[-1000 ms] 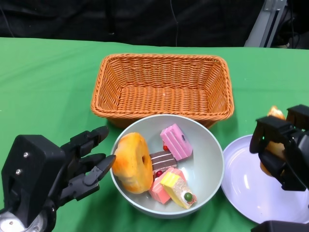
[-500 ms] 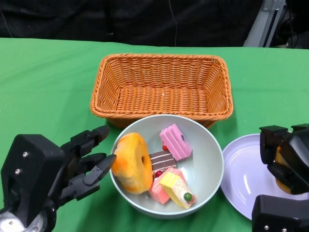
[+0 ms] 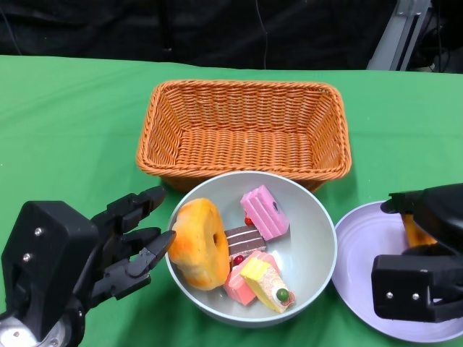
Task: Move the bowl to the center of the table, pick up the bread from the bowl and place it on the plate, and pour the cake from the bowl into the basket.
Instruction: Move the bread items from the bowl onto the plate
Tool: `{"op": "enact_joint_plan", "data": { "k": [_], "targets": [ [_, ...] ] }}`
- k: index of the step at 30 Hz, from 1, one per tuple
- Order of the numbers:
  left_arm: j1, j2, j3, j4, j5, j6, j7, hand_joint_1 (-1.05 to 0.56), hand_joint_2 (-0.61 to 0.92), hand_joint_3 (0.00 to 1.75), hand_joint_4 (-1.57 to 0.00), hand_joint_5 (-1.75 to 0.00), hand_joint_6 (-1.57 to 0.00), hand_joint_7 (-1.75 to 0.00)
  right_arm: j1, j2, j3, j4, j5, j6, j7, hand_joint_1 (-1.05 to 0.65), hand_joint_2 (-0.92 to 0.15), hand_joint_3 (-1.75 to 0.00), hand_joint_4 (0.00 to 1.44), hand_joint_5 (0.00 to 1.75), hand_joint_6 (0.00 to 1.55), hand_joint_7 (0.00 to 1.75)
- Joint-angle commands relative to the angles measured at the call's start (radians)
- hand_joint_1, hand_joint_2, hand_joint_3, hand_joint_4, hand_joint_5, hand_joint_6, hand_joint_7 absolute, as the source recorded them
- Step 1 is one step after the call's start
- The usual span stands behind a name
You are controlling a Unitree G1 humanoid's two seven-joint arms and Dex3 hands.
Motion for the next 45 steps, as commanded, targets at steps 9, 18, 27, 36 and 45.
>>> {"op": "enact_joint_plan", "data": {
  "k": [9, 18, 27, 36, 45],
  "targets": [
    [0.001, 0.005, 0.013, -0.011, -0.008, 0.005, -0.001, -0.57, 0.92, 0.47, -0.01, -0.7, -0.29, -0.01, -0.014, -0.07, 0.02, -0.065, 0.007, 0.04, 0.19, -0.84, -0.92, -0.29, 0.21, 0.0, 0.23, 0.0],
    [0.001, 0.009, 0.014, -0.012, -0.004, 0.011, -0.001, -0.58, 0.92, 0.47, 0.0, -0.66, -0.29, -0.01, 0.02, -0.104, 0.003, -0.222, 0.03, 0.052, 0.311, -0.87, -0.92, -0.32, 0.17, 0.0, 0.17, 0.0],
    [0.0, 0.014, 0.011, -0.01, -0.003, 0.006, -0.007, -0.56, 0.92, 0.49, 0.0, -0.63, -0.28, 0.0, 0.056, -0.108, -0.025, -0.299, 0.02, 0.045, 0.287, -0.86, -0.92, -0.31, 0.14, 0.0, 0.12, 0.0],
    [-0.003, 0.013, 0.016, -0.002, -0.006, 0.003, -0.008, -0.57, 0.92, 0.48, -0.01, -0.63, -0.28, 0.0, 0.1, -0.099, -0.083, -0.424, 0.018, 0.037, 0.265, -0.87, -0.92, -0.3, 0.08, 0.01, 0.11, 0.01],
    [-0.004, 0.005, 0.019, -0.013, -0.015, 0.02, -0.002, -0.57, 0.92, 0.47, -0.01, -0.65, -0.28, 0.0, 0.107, -0.095, -0.09, -0.421, 0.029, 0.026, 0.257, -0.87, -0.92, -0.3, 0.11, 0.02, 0.13, 0.01]
  ]
}}
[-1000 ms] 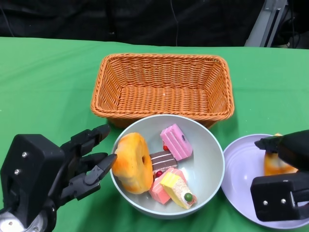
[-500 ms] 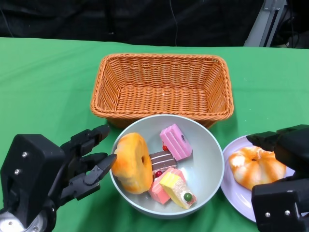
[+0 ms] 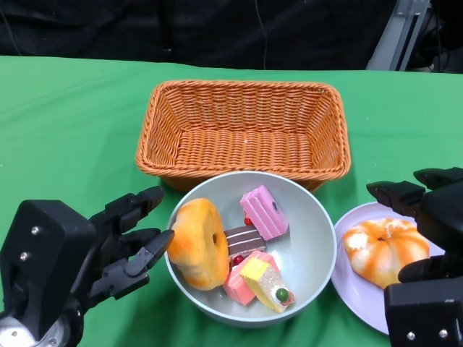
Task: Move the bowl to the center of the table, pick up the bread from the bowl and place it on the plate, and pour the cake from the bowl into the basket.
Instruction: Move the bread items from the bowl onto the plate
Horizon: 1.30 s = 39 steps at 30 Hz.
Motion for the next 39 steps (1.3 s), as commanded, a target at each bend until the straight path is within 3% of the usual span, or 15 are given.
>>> {"op": "enact_joint_plan", "data": {
  "k": [1, 9, 13, 19, 22, 26, 34, 39],
  "targets": [
    [-0.004, 0.007, 0.01, -0.012, -0.006, 0.006, -0.001, -0.57, 0.92, 0.47, -0.01, -0.65, -0.27, 0.0, 0.008, -0.008, -0.02, -0.001, 0.007, -0.001, -0.012, -0.87, -0.92, -0.29, 0.11, 0.03, 0.13, 0.01],
    [-0.005, 0.01, 0.006, -0.002, 0.0, -0.001, 0.003, -0.57, 0.92, 0.47, 0.0, -0.64, -0.28, -0.01, 0.023, 0.017, -0.029, -0.045, -0.011, -0.062, -0.143, -0.79, -0.92, -0.22, 0.19, 0.07, 0.15, 0.02],
    [-0.005, 0.01, 0.006, -0.001, 0.0, -0.002, 0.003, -0.57, 0.92, 0.47, 0.0, -0.65, -0.28, -0.01, 0.027, 0.023, -0.032, -0.048, -0.012, -0.068, -0.156, -0.78, -0.92, -0.21, 0.2, 0.08, 0.16, 0.02],
    [-0.003, 0.008, 0.005, -0.006, 0.0, 0.003, 0.004, -0.57, 0.92, 0.47, 0.0, -0.64, -0.28, 0.0, 0.047, 0.1, -0.049, -0.075, 0.057, -0.136, -0.311, -0.69, -0.92, -0.16, 0.29, 0.15, 0.2, 0.03],
    [-0.003, 0.007, 0.005, -0.007, -0.002, 0.003, 0.004, -0.57, 0.92, 0.47, 0.0, -0.63, -0.28, 0.0, 0.052, 0.112, -0.052, -0.072, 0.07, -0.157, -0.341, -0.68, -0.92, -0.15, 0.31, 0.17, 0.21, 0.04],
    [-0.008, 0.0, 0.006, -0.003, -0.007, 0.007, 0.005, -0.56, 0.92, 0.47, 0.0, -0.63, -0.28, 0.0, 0.032, 0.175, -0.025, -0.045, 0.139, -0.231, -0.449, -0.61, -0.92, -0.13, 0.38, 0.23, 0.28, 0.07],
    [-0.008, -0.003, 0.006, -0.002, -0.005, 0.004, 0.004, -0.56, 0.92, 0.47, 0.0, -0.65, -0.29, -0.01, 0.032, 0.186, -0.032, -0.032, 0.146, -0.261, -0.462, -0.59, -0.92, -0.12, 0.39, 0.26, 0.3, 0.07],
    [-0.012, -0.002, 0.004, -0.009, -0.007, 0.021, 0.004, -0.57, 0.92, 0.47, 0.0, -0.62, -0.27, 0.0, -0.011, 0.219, 0.017, -0.008, 0.142, -0.284, -0.477, -0.6, -0.92, -0.1, 0.4, 0.29, 0.32, 0.08]
  ]
}}
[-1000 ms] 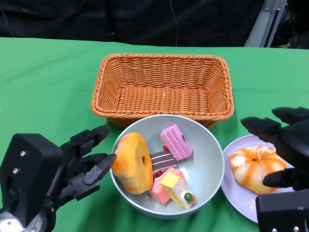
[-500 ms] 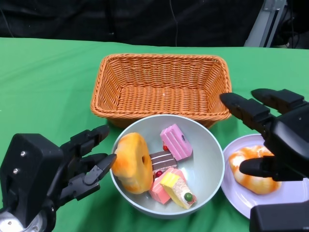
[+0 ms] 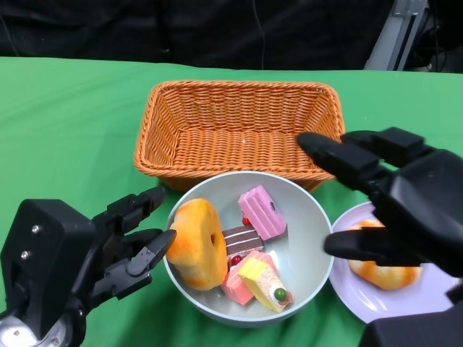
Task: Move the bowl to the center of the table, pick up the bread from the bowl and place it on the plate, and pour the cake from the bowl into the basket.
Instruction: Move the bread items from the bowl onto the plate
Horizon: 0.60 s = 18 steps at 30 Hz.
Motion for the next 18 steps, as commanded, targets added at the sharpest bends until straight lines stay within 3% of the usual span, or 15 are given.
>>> {"op": "enact_joint_plan", "data": {
  "k": [1, 12, 18],
  "targets": [
    [-0.007, 0.007, 0.005, -0.009, 0.0, 0.01, 0.003, -0.57, 0.92, 0.47, 0.0, -0.62, -0.27, 0.0, -0.019, 0.006, 0.004, 0.007, 0.007, -0.01, -0.014, -0.6, -0.92, -0.1, 0.4, 0.3, 0.32, 0.08],
    [0.005, 0.006, 0.01, 0.0, -0.004, -0.017, -0.003, -0.56, 0.92, 0.46, 0.0, -0.62, -0.28, -0.01, -0.092, 0.059, 0.083, 0.083, -0.006, -0.041, -0.038, -0.57, -0.92, -0.08, 0.38, 0.4, 0.35, 0.08],
    [-0.001, 0.009, 0.01, 0.011, -0.006, -0.016, -0.005, -0.56, 0.92, 0.46, 0.0, -0.59, -0.27, -0.01, -0.113, 0.066, 0.101, 0.143, -0.002, -0.076, -0.079, -0.54, -0.92, -0.08, 0.29, 0.61, 0.37, 0.05]
  ]
}}
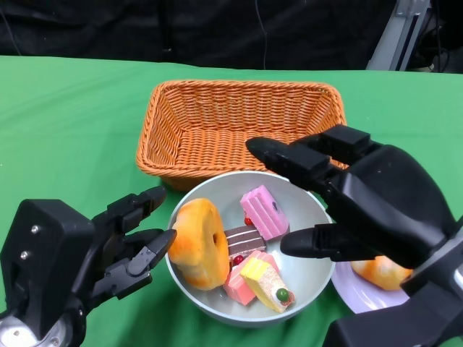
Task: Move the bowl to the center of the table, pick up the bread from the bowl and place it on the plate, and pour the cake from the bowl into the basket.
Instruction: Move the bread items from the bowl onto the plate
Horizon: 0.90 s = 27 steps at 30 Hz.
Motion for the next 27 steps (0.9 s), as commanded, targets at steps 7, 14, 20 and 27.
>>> {"op": "enact_joint_plan", "data": {
  "k": [7, 14, 20, 27],
  "targets": [
    [0.0, 0.009, 0.006, -0.004, 0.008, 0.002, 0.008, -0.56, 0.92, 0.46, -0.02, -0.57, -0.28, -0.01, -0.037, -0.003, 0.023, 0.061, -0.009, -0.044, -0.053, -0.53, -0.92, -0.1, 0.28, 0.66, 0.4, 0.06],
    [0.011, 0.022, 0.006, -0.011, 0.001, -0.013, -0.008, -0.57, 0.92, 0.48, -0.04, -0.59, -0.26, -0.01, -0.067, 0.016, 0.062, 0.122, -0.017, -0.06, -0.072, -0.51, -0.92, -0.1, 0.28, 0.68, 0.41, 0.06],
    [0.013, 0.025, 0.003, -0.024, 0.0, -0.001, -0.006, -0.57, 0.92, 0.48, -0.03, -0.6, -0.27, -0.01, -0.108, 0.047, 0.1, 0.191, -0.033, -0.057, -0.102, -0.49, -0.92, -0.05, 0.29, 0.71, 0.43, 0.06],
    [0.027, 0.031, 0.0, -0.046, -0.005, -0.002, -0.015, -0.55, 0.92, 0.49, -0.01, -0.59, -0.25, 0.0, -0.137, 0.073, 0.148, 0.271, -0.065, -0.071, -0.161, -0.49, -0.91, -0.03, 0.31, 0.73, 0.44, 0.06]
  ]
}}
